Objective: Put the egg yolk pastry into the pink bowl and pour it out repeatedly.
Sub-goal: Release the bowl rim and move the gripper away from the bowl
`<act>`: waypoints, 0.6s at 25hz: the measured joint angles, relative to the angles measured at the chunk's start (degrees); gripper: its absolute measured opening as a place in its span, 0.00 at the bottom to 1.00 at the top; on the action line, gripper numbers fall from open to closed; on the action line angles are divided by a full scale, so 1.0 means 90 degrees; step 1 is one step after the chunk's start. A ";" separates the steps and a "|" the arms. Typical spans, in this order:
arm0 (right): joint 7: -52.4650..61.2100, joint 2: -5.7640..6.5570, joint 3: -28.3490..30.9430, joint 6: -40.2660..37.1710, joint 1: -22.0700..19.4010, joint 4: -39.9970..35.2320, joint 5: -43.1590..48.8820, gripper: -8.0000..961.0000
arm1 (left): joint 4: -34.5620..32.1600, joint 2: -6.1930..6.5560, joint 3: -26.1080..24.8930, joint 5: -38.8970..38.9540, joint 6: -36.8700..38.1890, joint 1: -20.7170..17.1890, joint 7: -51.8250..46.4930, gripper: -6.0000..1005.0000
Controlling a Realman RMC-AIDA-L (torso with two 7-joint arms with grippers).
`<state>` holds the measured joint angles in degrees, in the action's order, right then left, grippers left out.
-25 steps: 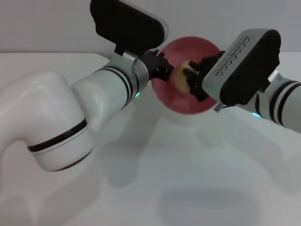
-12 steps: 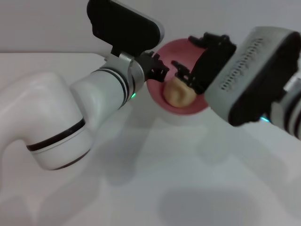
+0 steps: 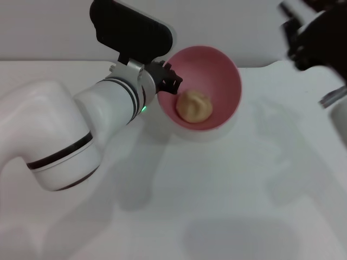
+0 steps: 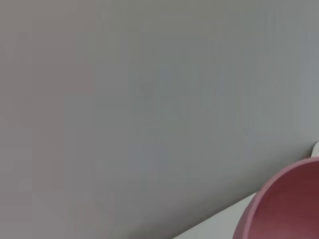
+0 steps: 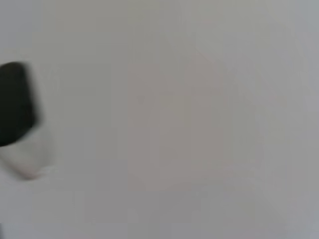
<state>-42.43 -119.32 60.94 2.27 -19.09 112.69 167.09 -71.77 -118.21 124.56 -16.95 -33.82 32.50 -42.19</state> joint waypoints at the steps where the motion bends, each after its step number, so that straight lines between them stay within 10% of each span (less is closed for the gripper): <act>1: 0.0045 -0.0006 0.0015 -0.0314 -0.0064 -0.0091 -0.0008 0.34 | 0.0005 0.0000 0.0000 0.0000 -0.0001 -0.0005 0.0000 0.01; 15: 0.1283 0.0036 -0.0017 -0.9078 0.0008 -0.4296 -0.0542 0.01 | -0.0501 -0.0016 0.0115 0.0220 -0.0849 0.0000 0.0301 0.01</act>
<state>-30.88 -119.00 60.79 -79.44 -19.02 74.03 162.21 -76.28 -118.35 125.59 -14.97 -41.47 32.49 -39.48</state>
